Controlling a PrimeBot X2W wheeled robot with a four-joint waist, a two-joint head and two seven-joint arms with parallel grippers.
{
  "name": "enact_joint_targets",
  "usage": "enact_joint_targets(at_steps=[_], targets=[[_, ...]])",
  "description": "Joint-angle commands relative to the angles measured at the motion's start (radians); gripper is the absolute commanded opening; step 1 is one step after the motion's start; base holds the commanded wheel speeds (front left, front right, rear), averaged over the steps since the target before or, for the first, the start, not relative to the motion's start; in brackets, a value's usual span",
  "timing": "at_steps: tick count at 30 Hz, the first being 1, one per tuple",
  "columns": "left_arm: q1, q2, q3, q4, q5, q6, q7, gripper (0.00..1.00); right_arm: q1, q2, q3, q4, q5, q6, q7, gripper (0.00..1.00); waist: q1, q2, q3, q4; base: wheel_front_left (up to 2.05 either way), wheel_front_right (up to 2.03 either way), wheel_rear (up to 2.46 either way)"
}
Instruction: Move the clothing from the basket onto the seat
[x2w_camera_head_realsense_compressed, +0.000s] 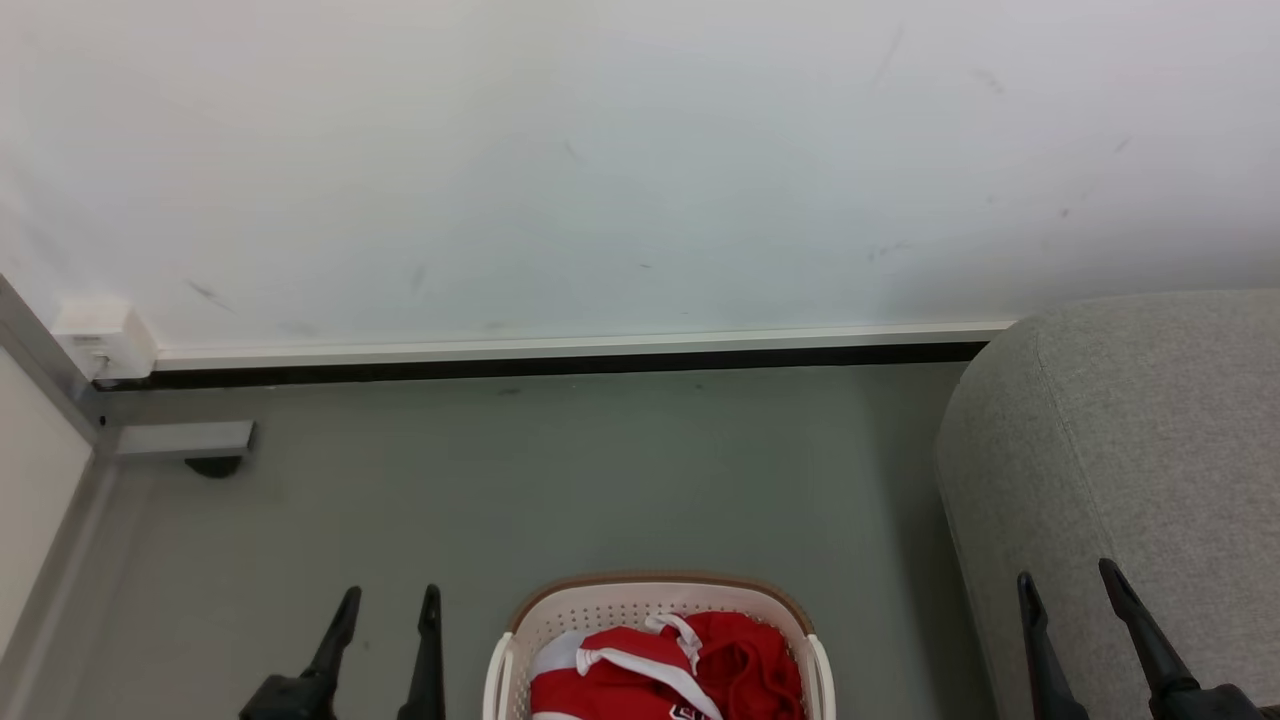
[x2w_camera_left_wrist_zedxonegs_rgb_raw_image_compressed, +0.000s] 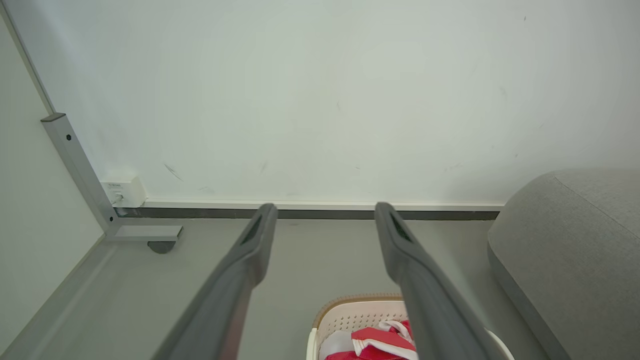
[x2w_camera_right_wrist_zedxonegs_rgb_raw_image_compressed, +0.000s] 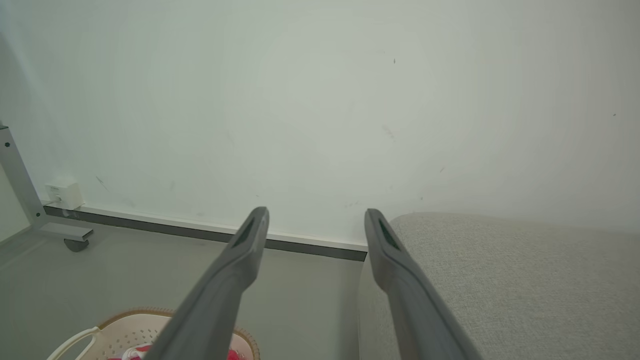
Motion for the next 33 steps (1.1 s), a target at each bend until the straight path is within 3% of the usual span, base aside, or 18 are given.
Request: enact_joint_targets(at_steps=[1,5,12,20,33], targets=[[0.006,0.006,0.001,0.002,-0.018,-0.002,-0.001,1.0,0.001,-0.006,0.001,-0.004,0.007,-0.002,-0.004,1.0,0.0,0.0,0.003,-0.004,0.0,0.0,0.0],[-0.007,0.006,-0.009,0.009,-0.022,-0.005,-0.001,1.0,-0.014,-0.006,0.005,-0.008,0.008,-0.002,-0.004,1.0,0.0,0.0,0.019,-0.014,0.0,0.0,0.0],[-0.088,0.006,-0.08,0.112,0.008,-0.048,-0.001,1.0,-0.053,-0.005,0.012,-0.028,-0.001,-0.002,-0.004,1.0,0.0,0.0,0.089,-0.034,0.0,0.0,0.0],[-0.293,0.006,-0.229,0.43,0.076,-0.1,0.008,1.0,-0.12,-0.005,0.028,-0.054,-0.01,-0.002,-0.004,1.0,0.0,0.0,0.213,-0.068,0.0,0.0,0.0],[-0.606,0.021,-0.426,0.801,0.223,-0.144,0.058,1.0,-0.252,-0.005,0.071,-0.115,0.011,-0.002,-0.002,1.0,0.0,0.0,0.48,-0.131,0.0,0.0,0.0]])
